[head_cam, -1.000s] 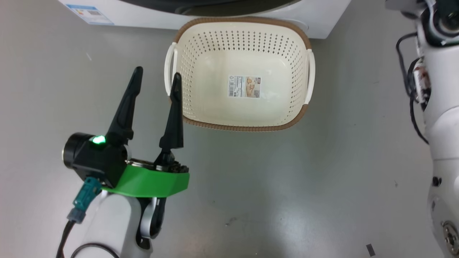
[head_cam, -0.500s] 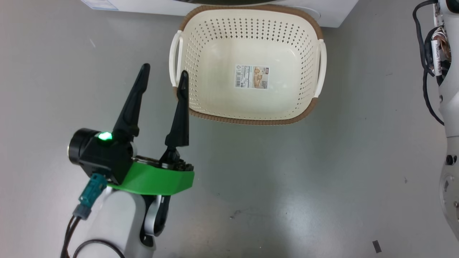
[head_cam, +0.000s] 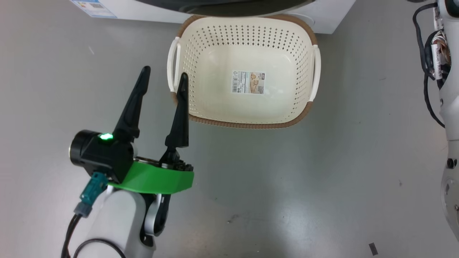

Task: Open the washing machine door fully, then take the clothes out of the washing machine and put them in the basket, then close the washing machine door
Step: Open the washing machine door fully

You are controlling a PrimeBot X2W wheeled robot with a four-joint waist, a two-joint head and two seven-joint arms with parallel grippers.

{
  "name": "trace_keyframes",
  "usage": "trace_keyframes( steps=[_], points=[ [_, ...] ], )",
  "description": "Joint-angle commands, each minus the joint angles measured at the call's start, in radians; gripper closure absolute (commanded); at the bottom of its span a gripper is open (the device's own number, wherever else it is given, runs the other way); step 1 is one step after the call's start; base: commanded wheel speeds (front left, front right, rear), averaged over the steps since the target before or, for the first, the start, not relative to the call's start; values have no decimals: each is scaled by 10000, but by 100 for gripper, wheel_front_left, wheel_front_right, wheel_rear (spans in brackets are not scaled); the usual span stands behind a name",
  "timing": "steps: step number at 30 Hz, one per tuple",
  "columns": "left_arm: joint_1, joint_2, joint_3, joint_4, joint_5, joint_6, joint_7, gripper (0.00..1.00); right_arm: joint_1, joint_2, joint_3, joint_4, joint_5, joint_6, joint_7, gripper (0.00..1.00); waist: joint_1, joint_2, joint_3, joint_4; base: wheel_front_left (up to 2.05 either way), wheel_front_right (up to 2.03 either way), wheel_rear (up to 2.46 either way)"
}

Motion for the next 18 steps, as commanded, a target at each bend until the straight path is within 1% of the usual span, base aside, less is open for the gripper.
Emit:
trace_keyframes(
  steps=[1, 9, 18],
  points=[
    [7, 191, 303, -174, -4, 16, -49, 0, 150, 541, 243, -437, 92, 79, 229, 100, 0, 0, -44, -43, 0, 0, 0],
    [32, 191, 361, -85, 56, -27, -49, 0, 565, 554, 389, -666, 262, 79, 684, 100, 0, 0, -170, -113, 0, 0, 0],
    [193, 191, 410, 86, 75, -41, -49, 0, 1300, 565, 673, -997, 488, 79, 1040, 100, 0, 0, -595, -192, 0, 0, 0]
  ],
)
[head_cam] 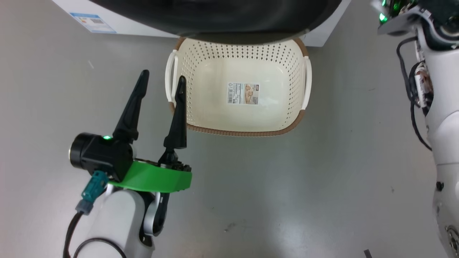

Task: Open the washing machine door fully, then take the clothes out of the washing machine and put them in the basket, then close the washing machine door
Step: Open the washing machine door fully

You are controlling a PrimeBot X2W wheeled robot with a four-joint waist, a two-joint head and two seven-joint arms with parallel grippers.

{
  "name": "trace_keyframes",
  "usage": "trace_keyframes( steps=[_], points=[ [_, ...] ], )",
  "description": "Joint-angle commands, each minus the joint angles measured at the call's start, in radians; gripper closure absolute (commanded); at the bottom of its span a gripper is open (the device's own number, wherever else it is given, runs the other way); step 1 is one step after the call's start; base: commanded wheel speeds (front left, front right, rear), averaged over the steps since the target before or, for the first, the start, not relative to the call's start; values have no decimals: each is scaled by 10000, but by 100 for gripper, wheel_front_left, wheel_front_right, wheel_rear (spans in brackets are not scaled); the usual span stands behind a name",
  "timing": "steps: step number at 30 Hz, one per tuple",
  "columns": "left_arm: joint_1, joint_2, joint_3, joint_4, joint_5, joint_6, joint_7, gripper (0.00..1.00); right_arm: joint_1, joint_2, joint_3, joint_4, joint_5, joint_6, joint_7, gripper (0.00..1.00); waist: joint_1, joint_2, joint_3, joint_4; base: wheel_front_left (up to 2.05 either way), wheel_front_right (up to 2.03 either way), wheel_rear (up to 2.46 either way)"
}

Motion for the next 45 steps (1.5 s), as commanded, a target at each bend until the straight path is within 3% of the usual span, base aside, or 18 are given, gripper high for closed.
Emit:
trace_keyframes(
  steps=[1, 25, 36, 37, 38, 39, 45],
  points=[
    [197, 191, 335, -177, 59, -23, -49, 0, 230, 575, 341, -373, 102, 79, 222, 100, 0, 0, -141, -24, 0, 0, 0],
    [801, 191, 541, -26, 172, 8, -49, 0, 1680, 579, 1459, -991, 719, 79, 249, 100, 0, 0, -1126, -179, 0, 0, 0],
    [911, 191, 608, -3, 79, 37, -49, 0, 2048, 430, 1735, -1345, -233, 79, -516, 100, 0, 0, -1158, -293, 0, 0, 0],
    [913, 191, 615, -1, 76, 33, -49, 0, 2077, 433, 1699, -1368, -329, 79, -719, 67, 0, 0, -1146, -310, 0, 0, 0],
    [911, 191, 621, -1, 71, 31, -49, 0, 2095, 429, 1686, -1403, -443, 79, -902, 52, 0, 0, -1133, -325, 0, 0, 0],
    [905, 191, 621, 2, 65, 28, -49, 0, 2113, 389, 1695, -1464, -623, 79, -1122, 0, 0, 0, -1120, -336, 0, 0, 0],
    [841, 191, 663, -328, -807, -29, -49, 0, 2438, -121, 1893, -1894, -2283, 79, -3104, 0, 0, 0, -1123, -328, 0, 0, 0]
  ],
)
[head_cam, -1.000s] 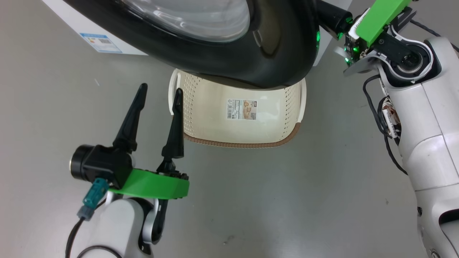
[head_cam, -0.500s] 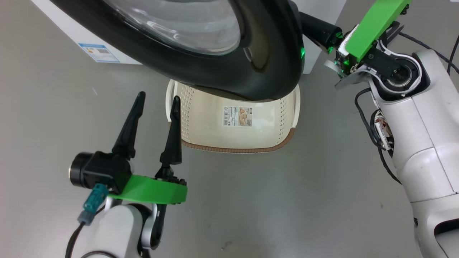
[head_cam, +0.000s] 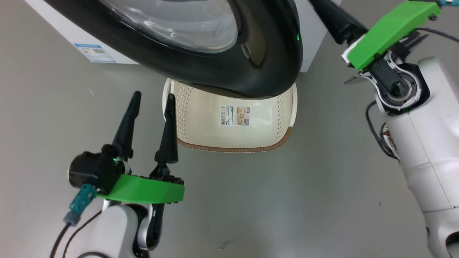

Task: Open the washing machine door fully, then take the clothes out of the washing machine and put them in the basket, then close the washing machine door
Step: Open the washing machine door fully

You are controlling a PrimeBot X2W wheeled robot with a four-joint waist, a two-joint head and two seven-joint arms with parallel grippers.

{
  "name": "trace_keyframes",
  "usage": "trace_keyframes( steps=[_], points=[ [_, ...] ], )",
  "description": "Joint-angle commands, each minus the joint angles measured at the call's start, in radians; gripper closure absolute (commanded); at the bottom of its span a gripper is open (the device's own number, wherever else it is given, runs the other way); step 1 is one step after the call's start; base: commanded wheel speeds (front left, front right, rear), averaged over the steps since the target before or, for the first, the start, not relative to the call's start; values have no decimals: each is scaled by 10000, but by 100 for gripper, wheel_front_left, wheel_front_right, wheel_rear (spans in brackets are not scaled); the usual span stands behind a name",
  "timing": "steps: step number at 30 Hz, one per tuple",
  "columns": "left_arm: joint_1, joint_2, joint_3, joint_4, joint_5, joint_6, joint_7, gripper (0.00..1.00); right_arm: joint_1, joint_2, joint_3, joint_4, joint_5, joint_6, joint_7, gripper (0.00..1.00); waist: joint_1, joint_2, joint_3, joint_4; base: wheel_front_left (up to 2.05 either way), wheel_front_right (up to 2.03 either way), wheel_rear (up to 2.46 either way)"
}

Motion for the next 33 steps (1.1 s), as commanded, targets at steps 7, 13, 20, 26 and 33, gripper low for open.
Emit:
trace_keyframes(
  steps=[7, 13, 20, 26, 33],
  points=[
    [94, 187, 582, -511, -56, -53, -49, 0, 800, -306, 451, -725, -2113, 77, -2644, 0, 0, 0, -86, -79, 0, 0, 0],
    [219, 187, 738, -502, 228, -98, -49, 0, 1355, -518, 524, -630, -4282, 77, -4545, 0, 0, 0, -213, -278, 0, 0, 0],
    [303, 187, 851, -565, 626, -133, -49, 0, 2111, -42, -536, -938, -7786, 77, -5622, 0, 0, 0, -210, -496, 0, 0, 0],
    [275, 187, 935, -785, 807, -237, -49, 0, 3017, 434, -1270, -2042, -9390, 77, -5688, 0, 0, 0, -149, -626, 0, 0, 0],
    [332, 187, 937, -1142, 1002, -207, -49, 0, 4327, 730, -1951, -3888, -10011, 77, -5695, 0, 0, 0, -65, -707, 0, 0, 0]
  ],
)
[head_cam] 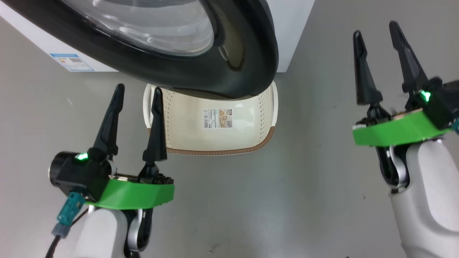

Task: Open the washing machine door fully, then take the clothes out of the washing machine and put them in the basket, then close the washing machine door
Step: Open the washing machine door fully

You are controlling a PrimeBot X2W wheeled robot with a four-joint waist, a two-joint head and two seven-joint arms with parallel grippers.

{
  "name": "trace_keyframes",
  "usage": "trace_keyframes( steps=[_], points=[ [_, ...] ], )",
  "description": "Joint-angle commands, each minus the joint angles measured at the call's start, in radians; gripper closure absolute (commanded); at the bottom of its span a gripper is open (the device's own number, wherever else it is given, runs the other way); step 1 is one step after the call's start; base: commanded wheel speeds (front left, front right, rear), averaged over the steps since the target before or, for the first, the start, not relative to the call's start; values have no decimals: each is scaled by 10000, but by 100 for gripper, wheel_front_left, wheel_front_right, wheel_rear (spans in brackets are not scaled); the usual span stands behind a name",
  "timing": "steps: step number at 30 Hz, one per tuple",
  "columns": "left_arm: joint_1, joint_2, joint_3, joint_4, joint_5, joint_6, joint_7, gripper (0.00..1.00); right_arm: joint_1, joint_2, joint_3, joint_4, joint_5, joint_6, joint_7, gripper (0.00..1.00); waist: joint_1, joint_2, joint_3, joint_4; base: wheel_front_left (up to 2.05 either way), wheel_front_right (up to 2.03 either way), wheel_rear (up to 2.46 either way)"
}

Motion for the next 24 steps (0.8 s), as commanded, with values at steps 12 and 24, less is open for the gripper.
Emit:
trace_keyframes(
  steps=[12, 24],
  points=[
    [282, 181, 431, -578, 262, -25, -49, 0, 1722, 152, 406, -1435, -76, 62, -60, 0, 0, 0, 240, -97, 0, 0, 0],
    [412, 181, 431, -608, 342, 36, -49, 0, 2482, 153, 413, -2120, 5, 62, -60, 0, 0, 0, 333, -194, 0, 0, 0]
  ],
)
